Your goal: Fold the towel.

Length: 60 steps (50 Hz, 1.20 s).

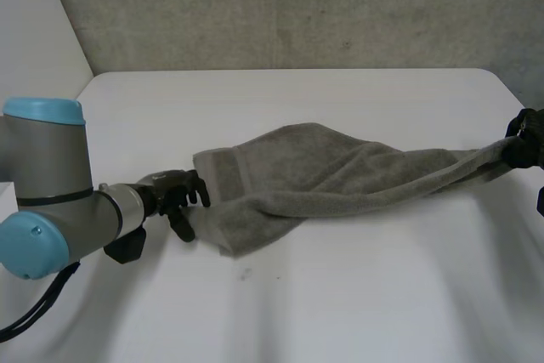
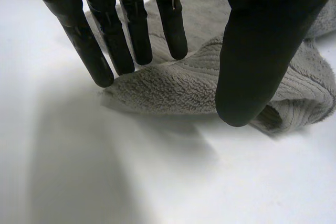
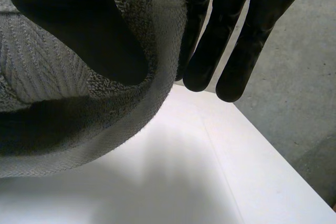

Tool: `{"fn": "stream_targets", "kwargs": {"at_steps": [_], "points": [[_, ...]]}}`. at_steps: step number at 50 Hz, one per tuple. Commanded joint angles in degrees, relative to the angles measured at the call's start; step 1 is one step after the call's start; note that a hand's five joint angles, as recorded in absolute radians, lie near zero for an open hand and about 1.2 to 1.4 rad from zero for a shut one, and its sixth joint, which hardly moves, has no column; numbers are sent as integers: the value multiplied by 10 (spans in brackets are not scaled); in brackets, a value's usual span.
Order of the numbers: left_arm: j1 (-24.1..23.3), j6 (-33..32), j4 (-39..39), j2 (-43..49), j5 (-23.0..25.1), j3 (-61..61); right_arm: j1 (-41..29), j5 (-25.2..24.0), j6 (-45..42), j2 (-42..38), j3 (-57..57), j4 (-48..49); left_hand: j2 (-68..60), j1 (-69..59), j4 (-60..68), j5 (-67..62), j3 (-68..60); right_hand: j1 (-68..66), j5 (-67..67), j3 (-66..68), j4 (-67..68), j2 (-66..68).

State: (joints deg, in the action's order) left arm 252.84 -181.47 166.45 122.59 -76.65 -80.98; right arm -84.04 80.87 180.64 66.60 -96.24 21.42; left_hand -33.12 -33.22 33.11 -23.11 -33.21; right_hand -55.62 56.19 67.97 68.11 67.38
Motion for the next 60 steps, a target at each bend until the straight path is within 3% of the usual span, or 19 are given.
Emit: {"fn": "stream_targets", "kwargs": {"at_steps": [1,9,11,15,21,23,29,31,36,41,43,46,47,48,50,51,53,56,60], "points": [[-1,-2,5,19,0,3,0,0,-3,2,4,-10,-53,-53,54,-54,-53,-244,138,120,119,126],[-2,-2,37,34,0,18,-4,-5,-10,4,6,-19,-181,-180,181,-181,-181,-244,138,120,119,126],[-2,-1,60,39,0,27,-5,-5,-13,5,7,-20,-322,-321,322,-322,-321,-244,138,120,119,126],[-2,-1,83,52,-4,40,-8,-5,-39,5,16,-19,-468,-467,468,-468,-467,-244,138,120,119,126],[-2,-21,104,79,-6,104,-31,-5,-82,2,56,-17,-469,-468,469,-469,-468,-244,138,120,119,126],[-2,-42,110,83,-12,144,-70,5,-94,-7,129,-18,-469,-468,469,-469,-468,-244,138,120,119,126],[-2,-114,161,78,-70,357,-111,10,-84,-22,270,-13,-469,-468,469,-469,-468,-244,138,120,119,126],[-2,-111,185,70,-82,404,-120,14,-47,-22,356,-7,-469,-468,469,-469,-468,-244,138,120,119,126],[0,-99,244,27,-94,453,-118,17,45,-14,409,42,-469,-468,469,-469,-468,-244,138,120,119,126],[2,-79,252,-31,-95,376,-116,6,109,7,372,70,-469,-468,469,-469,-468,-244,138,120,119,126],[10,-70,256,-75,-93,272,-114,-5,119,14,345,66,-469,-468,469,-469,-468,-244,138,120,119,126],[16,-69,262,-110,-91,160,-96,-63,116,28,282,48,-469,-468,469,-469,-468,-244,138,120,119,126],[16,-69,262,-111,-91,159,-83,-103,111,34,249,35,-469,-468,469,-469,-468,-244,138,120,119,126],[21,-69,267,-122,-90,105,-83,-103,111,34,249,35,-469,-468,469,-469,-468,-244,138,120,119,126],[28,-69,273,-131,-89,49,-52,-186,96,40,176,8,-469,-468,469,-469,-468,-244,138,120,119,126],[36,-71,280,-141,-85,-9,-52,-186,96,40,176,8,-469,-468,469,-469,-468,-244,138,120,119,126],[41,-73,289,-154,-82,-64,-30,-249,57,70,97,-26,-469,-468,469,-469,-468,-244,138,120,119,126],[43,-74,314,-169,-62,-161,-22,-274,28,84,58,-43,-469,-468,469,-469,-468,-244,138,120,119,126],[45,-75,341,-166,-38,-237,-16,-300,-93,84,-40,-84,-469,-468,469,-469,-468,-244,138,120,119,126]]}}
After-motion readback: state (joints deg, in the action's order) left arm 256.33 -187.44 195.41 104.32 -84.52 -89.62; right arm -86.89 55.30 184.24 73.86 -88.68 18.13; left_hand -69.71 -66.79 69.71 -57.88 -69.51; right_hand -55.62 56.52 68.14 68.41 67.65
